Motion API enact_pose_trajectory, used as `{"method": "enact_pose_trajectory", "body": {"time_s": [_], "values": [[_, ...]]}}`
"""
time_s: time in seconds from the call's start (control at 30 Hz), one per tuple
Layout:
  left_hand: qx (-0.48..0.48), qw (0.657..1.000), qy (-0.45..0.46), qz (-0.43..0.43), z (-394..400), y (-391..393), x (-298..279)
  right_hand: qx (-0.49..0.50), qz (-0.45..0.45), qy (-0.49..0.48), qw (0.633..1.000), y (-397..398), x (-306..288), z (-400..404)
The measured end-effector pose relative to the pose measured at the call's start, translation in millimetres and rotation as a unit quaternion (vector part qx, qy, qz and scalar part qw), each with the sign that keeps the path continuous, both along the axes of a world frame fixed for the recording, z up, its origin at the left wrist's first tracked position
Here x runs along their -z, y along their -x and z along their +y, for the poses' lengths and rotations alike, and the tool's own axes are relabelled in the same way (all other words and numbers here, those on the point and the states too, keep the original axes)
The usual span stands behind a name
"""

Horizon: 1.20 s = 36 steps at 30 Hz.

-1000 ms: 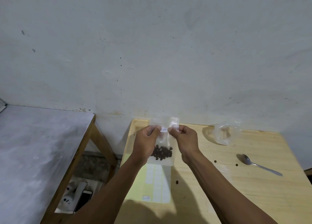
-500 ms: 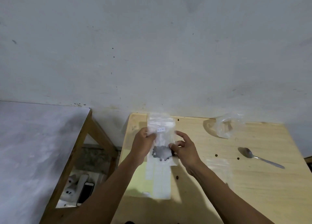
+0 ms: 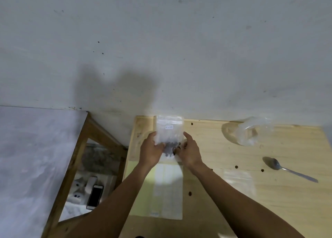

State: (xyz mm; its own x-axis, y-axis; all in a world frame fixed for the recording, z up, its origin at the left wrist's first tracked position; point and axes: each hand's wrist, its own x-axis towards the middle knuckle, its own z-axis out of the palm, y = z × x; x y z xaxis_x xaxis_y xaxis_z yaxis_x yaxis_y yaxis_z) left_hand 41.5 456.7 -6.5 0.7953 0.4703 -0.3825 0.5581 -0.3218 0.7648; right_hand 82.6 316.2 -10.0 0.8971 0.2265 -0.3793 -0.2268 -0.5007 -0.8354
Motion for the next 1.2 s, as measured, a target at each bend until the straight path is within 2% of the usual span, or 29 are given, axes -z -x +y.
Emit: {"method": "enact_pose_trajectory", "body": {"time_s": [0.17, 0.37, 0.47, 0.57, 0.67, 0.77, 0.87, 0.93, 1.07, 1.2], "values": [[-0.023, 1.0, -0.012, -0.012, 4, -13, 12, -0.017, -0.021, 0.03, 0.999, -16, 10, 10], [-0.024, 0.999, -0.029, 0.001, 6, -14, 15, -0.021, 0.011, 0.031, 0.999, -21, 32, 8], [-0.052, 0.997, -0.053, 0.004, 6, -8, 13, -0.015, 0.024, 0.026, 0.999, -16, 20, -3], [-0.061, 0.992, -0.084, -0.069, -6, 6, 10, 0.005, 0.003, 0.042, 0.999, -3, 12, -35], [0.003, 0.993, -0.039, -0.112, -36, 22, 5, 0.04, -0.048, 0.071, 0.995, 19, 10, -80], [0.099, 0.992, 0.07, -0.023, -73, 33, 5, 0.062, -0.057, 0.132, 0.988, 42, 10, -130], [0.181, 0.965, 0.157, 0.105, -110, 42, 10, 0.089, -0.053, 0.199, 0.974, 60, 13, -173], [0.201, 0.943, 0.21, 0.16, -133, 47, 12, 0.113, -0.018, 0.247, 0.962, 69, 16, -193], [0.229, 0.914, 0.254, 0.22, -168, 54, 14, 0.115, 0.082, 0.339, 0.93, 88, 16, -211], [0.231, 0.9, 0.273, 0.25, -187, 60, 15, 0.167, 0.103, 0.308, 0.931, 97, 21, -213]]}}
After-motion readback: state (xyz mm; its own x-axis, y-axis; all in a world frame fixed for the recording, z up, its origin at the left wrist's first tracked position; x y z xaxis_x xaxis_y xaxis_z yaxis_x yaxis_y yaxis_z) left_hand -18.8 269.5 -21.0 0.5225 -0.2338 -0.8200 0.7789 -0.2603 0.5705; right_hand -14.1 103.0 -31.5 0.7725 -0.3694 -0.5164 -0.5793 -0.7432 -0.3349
